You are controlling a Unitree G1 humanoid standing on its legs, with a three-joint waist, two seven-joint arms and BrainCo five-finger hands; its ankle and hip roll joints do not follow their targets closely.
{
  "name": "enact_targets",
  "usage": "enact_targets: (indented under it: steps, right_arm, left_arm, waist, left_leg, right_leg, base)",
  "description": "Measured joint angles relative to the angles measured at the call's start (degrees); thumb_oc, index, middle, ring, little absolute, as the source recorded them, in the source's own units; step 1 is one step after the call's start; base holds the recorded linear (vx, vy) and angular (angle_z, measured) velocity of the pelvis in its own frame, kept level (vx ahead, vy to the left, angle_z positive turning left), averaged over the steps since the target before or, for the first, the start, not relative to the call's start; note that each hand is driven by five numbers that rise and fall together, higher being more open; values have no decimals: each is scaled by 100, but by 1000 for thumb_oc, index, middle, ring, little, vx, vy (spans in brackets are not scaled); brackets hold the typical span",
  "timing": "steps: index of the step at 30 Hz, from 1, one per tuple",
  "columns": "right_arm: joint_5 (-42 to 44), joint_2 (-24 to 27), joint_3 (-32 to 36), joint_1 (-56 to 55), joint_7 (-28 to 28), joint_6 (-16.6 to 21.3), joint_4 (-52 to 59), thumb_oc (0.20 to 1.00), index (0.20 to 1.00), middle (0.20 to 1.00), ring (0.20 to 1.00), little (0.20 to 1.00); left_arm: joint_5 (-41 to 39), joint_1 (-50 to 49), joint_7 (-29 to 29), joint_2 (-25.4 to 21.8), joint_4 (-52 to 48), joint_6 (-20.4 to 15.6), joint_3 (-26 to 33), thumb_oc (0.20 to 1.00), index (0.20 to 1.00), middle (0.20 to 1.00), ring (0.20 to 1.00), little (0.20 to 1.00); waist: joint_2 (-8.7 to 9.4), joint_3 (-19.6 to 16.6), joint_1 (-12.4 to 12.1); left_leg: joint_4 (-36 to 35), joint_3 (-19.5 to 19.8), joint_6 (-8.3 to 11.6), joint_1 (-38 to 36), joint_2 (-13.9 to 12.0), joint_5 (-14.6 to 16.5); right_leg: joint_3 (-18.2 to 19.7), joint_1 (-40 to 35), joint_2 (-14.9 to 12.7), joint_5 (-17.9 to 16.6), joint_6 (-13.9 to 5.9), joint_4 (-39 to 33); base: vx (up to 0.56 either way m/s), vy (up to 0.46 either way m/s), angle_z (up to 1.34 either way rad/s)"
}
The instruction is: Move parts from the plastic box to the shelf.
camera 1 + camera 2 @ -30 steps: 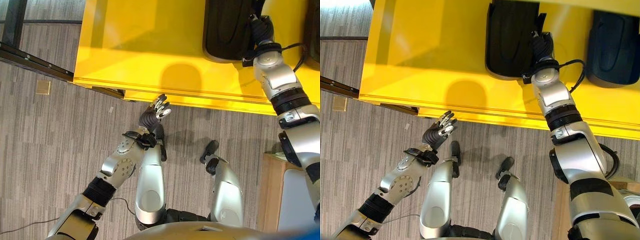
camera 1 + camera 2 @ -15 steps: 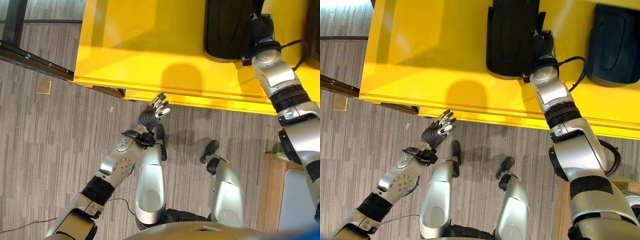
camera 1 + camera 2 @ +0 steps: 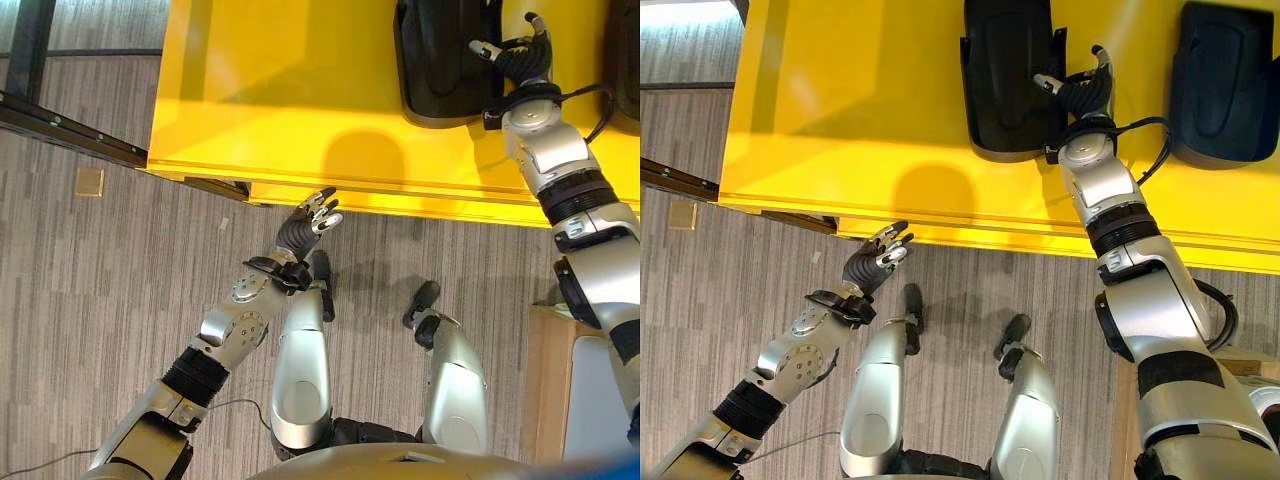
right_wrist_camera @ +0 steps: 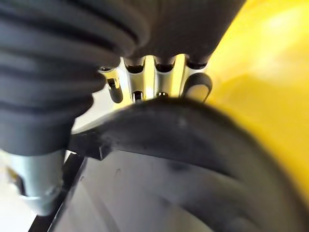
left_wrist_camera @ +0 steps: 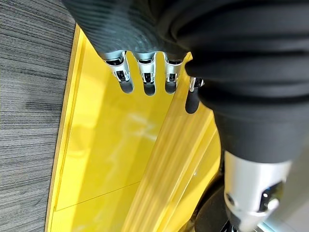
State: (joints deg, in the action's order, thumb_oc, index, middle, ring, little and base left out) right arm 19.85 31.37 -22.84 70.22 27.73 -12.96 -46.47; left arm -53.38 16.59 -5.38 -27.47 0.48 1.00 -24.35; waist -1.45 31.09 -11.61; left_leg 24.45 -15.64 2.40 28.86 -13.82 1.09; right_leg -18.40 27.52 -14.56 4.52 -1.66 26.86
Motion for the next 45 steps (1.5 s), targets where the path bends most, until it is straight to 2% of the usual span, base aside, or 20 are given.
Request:
enact_targets:
  steps: [8,20,27,39,45]
  right_arm:
    - [156,-67,168,-25,194,104,19,1000,1000,1000,1000,1000]
    - [1038,-299,753,-1150,-37,513,1466,1000,1000,1000,1000,1000]
    - [1041,-434,946,-1702,-158,439,2309,1000,1000,1000,1000,1000]
    - [1270,-458,1110,-1884,-474,408,2610,1000,1000,1000,1000,1000]
    - [1552,-630,1162,-2076,-599,372,2935,1000,1000,1000,1000,1000]
  left_arm:
    - [-4,0,-2,-1,41,-5,-4,1000,1000,1000,1000,1000]
    - [26,-160,-136,183,71,-33,24,1000,1000,1000,1000,1000]
    - [83,-188,-232,279,71,-77,37,1000,1000,1000,1000,1000]
    - [123,-231,-311,430,71,-138,69,1000,1000,1000,1000,1000]
    - [293,-279,-373,460,71,-139,96,1000,1000,1000,1000,1000]
  waist:
    - [-9,-1,74]
    - [-14,-4,288]
    - [-9,-7,454]
    - [-7,-7,489]
    - [-6,-8,527]
  left_leg:
    - [3,-56,1,-29,-11,1]
    - [-42,-137,7,-212,-23,21]
    - [-92,-164,14,-211,-30,27]
    - [-120,-230,15,-234,-22,30]
    - [-117,-244,16,-274,-28,30]
  right_leg:
    - [25,-1,8,-2,3,4]
    - [84,-145,48,-33,2,-98]
    - [102,-122,65,-40,-14,-138]
    - [164,-75,81,-47,-17,-94]
    - [187,-87,79,-41,-14,-88]
  base:
    - [0,0,0]
    - [1,4,-1]
    - [-2,-1,-1]
    - [-2,0,-2]
    - [0,0,0]
